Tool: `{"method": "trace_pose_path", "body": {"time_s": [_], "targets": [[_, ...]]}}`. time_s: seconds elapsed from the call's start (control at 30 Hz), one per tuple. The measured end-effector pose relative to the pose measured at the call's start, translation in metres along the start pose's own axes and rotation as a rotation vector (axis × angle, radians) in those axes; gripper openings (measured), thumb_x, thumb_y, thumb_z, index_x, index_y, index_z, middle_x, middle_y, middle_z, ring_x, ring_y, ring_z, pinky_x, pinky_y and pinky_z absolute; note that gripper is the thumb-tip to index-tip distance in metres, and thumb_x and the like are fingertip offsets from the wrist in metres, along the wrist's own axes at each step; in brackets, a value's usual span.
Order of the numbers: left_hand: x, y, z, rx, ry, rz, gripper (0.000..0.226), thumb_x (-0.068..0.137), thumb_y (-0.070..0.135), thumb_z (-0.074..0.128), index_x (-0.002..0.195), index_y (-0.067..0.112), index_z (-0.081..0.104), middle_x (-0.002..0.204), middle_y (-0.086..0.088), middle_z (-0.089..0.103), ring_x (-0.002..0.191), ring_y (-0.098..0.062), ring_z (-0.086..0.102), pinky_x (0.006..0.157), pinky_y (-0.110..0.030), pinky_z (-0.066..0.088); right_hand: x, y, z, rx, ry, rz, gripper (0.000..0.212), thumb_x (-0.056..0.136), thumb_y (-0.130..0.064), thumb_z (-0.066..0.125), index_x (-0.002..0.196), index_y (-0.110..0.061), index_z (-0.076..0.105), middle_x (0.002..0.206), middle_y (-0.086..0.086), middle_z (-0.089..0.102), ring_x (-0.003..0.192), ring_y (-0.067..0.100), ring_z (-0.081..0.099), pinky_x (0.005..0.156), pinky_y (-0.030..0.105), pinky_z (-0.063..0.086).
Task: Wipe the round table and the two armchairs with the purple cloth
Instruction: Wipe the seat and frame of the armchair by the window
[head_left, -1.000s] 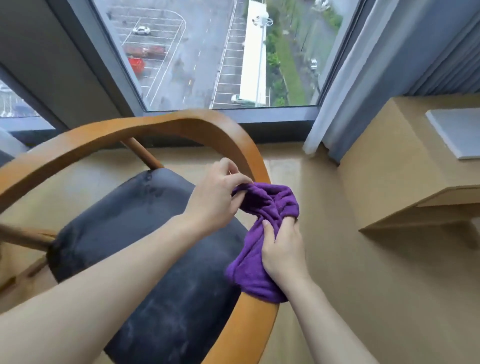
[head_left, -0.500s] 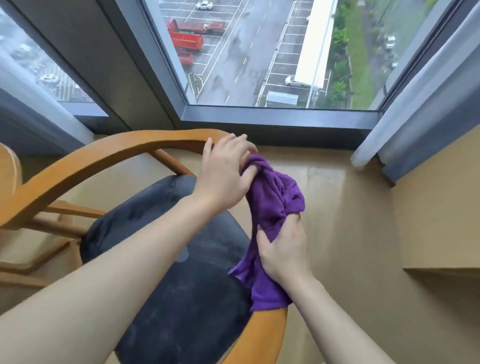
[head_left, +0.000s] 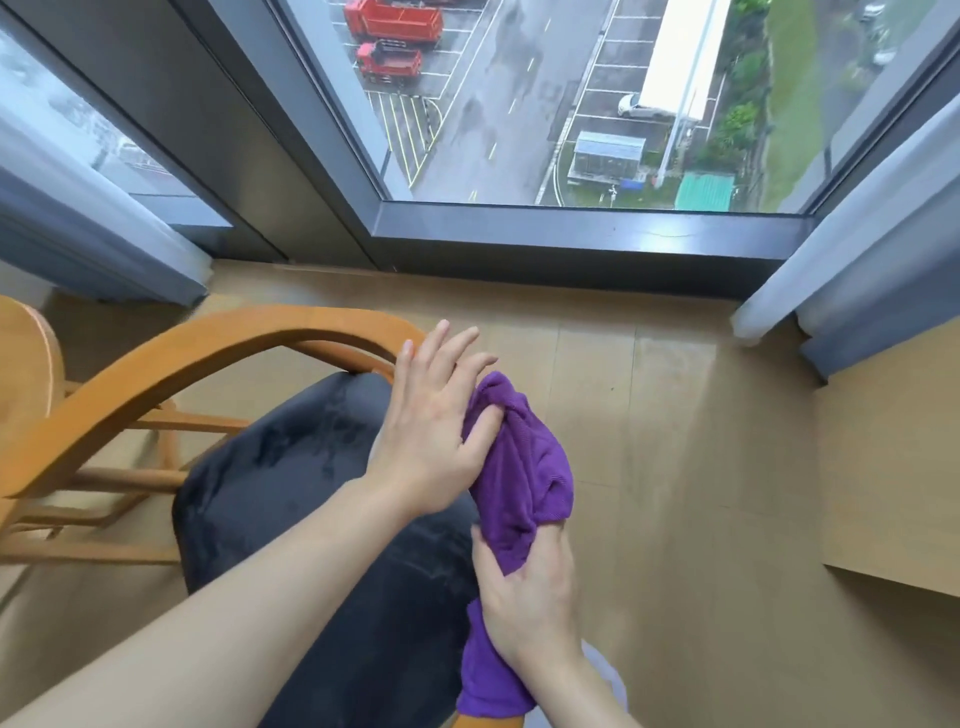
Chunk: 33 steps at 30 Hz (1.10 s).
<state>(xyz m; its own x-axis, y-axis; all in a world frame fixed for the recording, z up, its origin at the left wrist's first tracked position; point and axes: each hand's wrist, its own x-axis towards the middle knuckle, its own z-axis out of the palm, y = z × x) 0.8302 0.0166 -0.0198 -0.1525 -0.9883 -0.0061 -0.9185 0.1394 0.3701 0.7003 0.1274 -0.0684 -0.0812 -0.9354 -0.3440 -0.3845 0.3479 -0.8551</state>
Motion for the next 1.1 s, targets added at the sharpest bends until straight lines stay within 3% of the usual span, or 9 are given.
{"method": "trace_pose_path", "body": {"time_s": [0.17,0.27,0.37,0.47,0.53,0.63,0.77,0.9,1.1], "targets": [[-0.001,0.008,-0.015,-0.015,-0.133,-0.004,0.061,0.093,0.049,0.047,0.148,0.025,0.037,0.166,0.006,0.007,0.152,-0.012,-0.008,0.123,-0.046,-0.004,0.005,-0.006,-0.017,0.026,-0.147,0.042,0.058,0.083,-0.066,0.053,0.136,-0.049,0.037,0.131,-0.020,0.055,0.125,0.010,0.052,0.115,0.062,0.028],[0.010,-0.014,-0.038,-0.063,-0.314,0.070,0.074,0.095,0.060,0.038,0.158,0.029,0.016,0.166,0.013,-0.004,0.151,-0.003,-0.010,0.123,-0.032,-0.008,0.013,-0.008,-0.028,0.156,-0.235,0.103,0.048,0.085,-0.063,0.048,0.131,-0.048,0.046,0.124,-0.041,0.053,0.125,-0.005,0.048,0.119,0.053,0.026],[0.055,-0.045,-0.050,0.020,-0.346,-0.045,0.068,0.100,0.055,0.029,0.158,0.020,0.019,0.166,0.003,0.012,0.152,-0.006,0.002,0.124,-0.033,-0.001,0.026,-0.009,-0.031,0.291,-0.293,0.298,0.064,0.081,-0.074,0.039,0.134,-0.041,0.053,0.131,-0.031,0.056,0.143,0.012,0.038,0.121,0.053,0.022],[0.079,-0.058,-0.043,0.066,-0.285,-0.075,0.065,0.096,0.045,0.026,0.151,0.012,0.038,0.155,-0.008,0.040,0.148,-0.023,0.026,0.123,-0.040,0.011,0.040,-0.019,-0.027,0.326,-0.357,0.424,0.066,0.075,-0.087,0.030,0.130,-0.056,0.052,0.146,-0.027,0.049,0.156,0.020,0.009,0.123,0.048,0.019],[0.077,-0.062,-0.040,0.061,-0.302,-0.056,0.068,0.093,0.046,0.025,0.152,0.014,0.035,0.155,-0.006,0.040,0.148,-0.024,0.027,0.122,-0.042,0.014,0.060,-0.028,-0.024,0.313,-0.372,0.444,0.057,0.076,-0.083,0.028,0.119,-0.058,0.056,0.133,-0.030,0.058,0.152,0.013,0.024,0.124,0.050,0.016],[0.073,-0.069,-0.039,0.048,-0.284,-0.070,0.065,0.094,0.045,0.027,0.153,0.017,0.032,0.156,-0.002,0.038,0.148,-0.023,0.025,0.122,-0.042,0.017,0.094,-0.042,-0.018,0.279,-0.467,0.388,0.060,0.081,-0.067,0.030,0.105,-0.023,0.061,0.105,-0.008,0.070,0.111,0.007,0.061,0.121,0.058,0.019],[0.073,-0.064,-0.033,-0.006,-0.234,-0.185,0.063,0.096,0.049,0.029,0.154,0.027,0.029,0.161,0.006,0.029,0.152,-0.015,0.010,0.122,-0.047,0.012,0.137,-0.060,-0.006,0.290,-0.595,0.323,0.052,0.091,-0.049,0.039,0.101,-0.003,0.060,0.107,0.012,0.068,0.105,0.029,0.062,0.100,0.047,0.047],[0.077,-0.053,-0.026,-0.086,-0.161,-0.463,0.071,0.095,0.063,0.020,0.158,0.033,0.007,0.166,0.014,0.005,0.150,-0.004,-0.011,0.124,-0.040,-0.003,0.186,-0.081,0.020,0.203,-0.746,0.253,0.041,0.104,-0.034,0.042,0.110,0.001,0.063,0.116,0.011,0.069,0.113,0.025,0.061,0.104,0.043,0.045],[0.076,-0.047,-0.026,-0.050,-0.178,-0.509,0.072,0.095,0.066,0.021,0.158,0.034,0.008,0.166,0.012,0.005,0.151,-0.007,-0.011,0.124,-0.038,-0.003,0.193,-0.086,0.029,0.184,-0.779,0.318,0.037,0.105,-0.027,0.039,0.105,0.002,0.063,0.109,0.012,0.069,0.101,0.022,0.063,0.096,0.041,0.048]]}}
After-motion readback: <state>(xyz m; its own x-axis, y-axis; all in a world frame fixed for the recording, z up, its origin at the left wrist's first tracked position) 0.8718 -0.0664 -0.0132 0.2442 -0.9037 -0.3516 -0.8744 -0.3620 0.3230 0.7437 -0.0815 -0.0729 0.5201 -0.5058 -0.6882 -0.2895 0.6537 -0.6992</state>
